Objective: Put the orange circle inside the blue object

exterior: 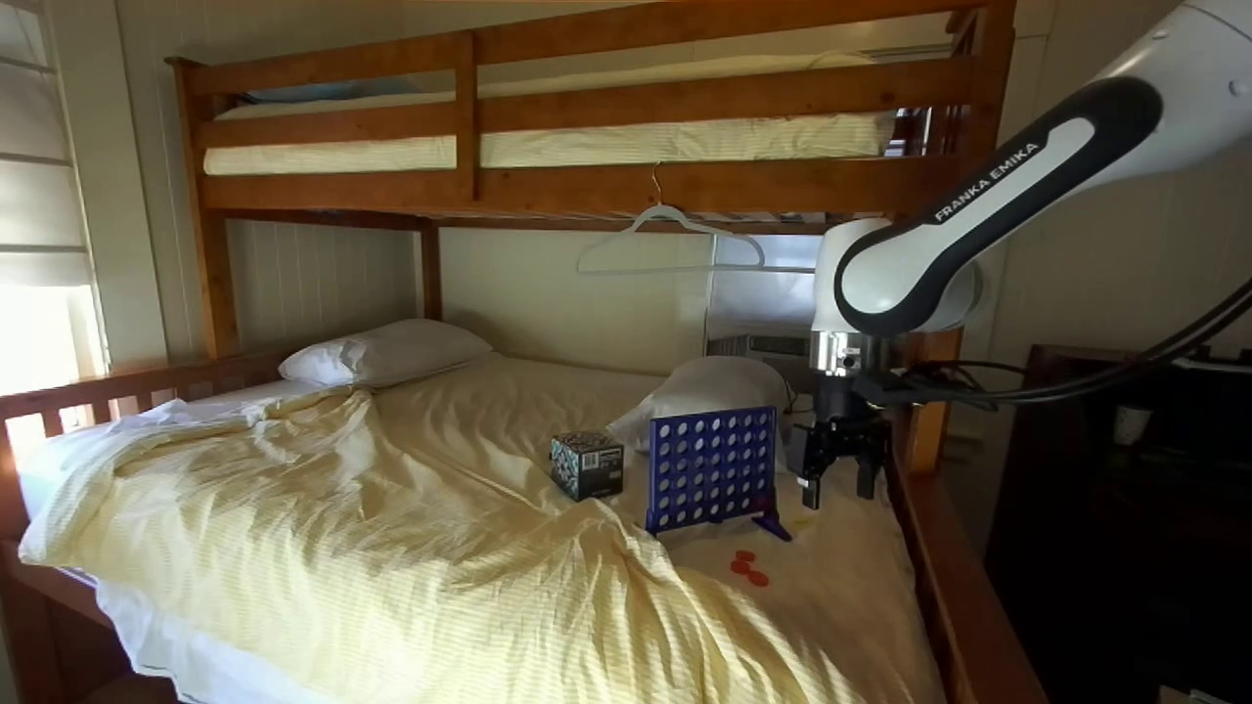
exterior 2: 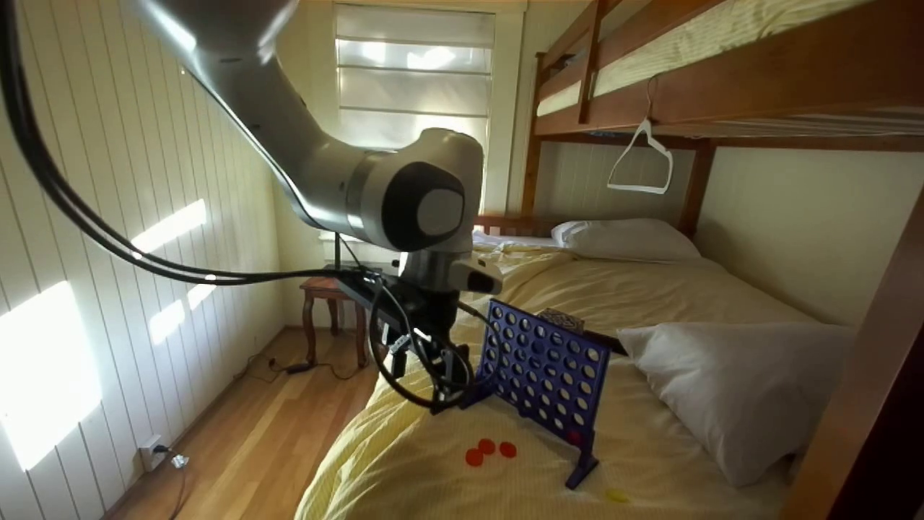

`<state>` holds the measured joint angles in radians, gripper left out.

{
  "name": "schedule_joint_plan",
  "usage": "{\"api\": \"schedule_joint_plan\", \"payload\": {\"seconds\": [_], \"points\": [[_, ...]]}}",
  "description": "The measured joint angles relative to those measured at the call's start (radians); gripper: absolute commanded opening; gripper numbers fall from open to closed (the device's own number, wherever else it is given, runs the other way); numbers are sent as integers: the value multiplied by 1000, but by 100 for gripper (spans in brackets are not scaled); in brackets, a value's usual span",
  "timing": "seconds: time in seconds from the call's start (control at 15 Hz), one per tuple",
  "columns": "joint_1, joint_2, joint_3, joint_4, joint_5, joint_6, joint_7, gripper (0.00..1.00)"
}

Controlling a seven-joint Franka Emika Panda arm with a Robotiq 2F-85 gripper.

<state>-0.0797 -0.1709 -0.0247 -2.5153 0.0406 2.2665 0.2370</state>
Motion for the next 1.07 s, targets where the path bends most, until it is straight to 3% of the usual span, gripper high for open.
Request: {"api": "schedule_joint_plan", "payload": {"seconds": [0.4, 0.8, 1.07], "points": [[3, 41, -15, 31, 28, 8, -29, 100], [4, 136, -14, 25, 10, 239, -24, 100], [4, 249, -22, 67, 10, 293, -27, 100]]}}
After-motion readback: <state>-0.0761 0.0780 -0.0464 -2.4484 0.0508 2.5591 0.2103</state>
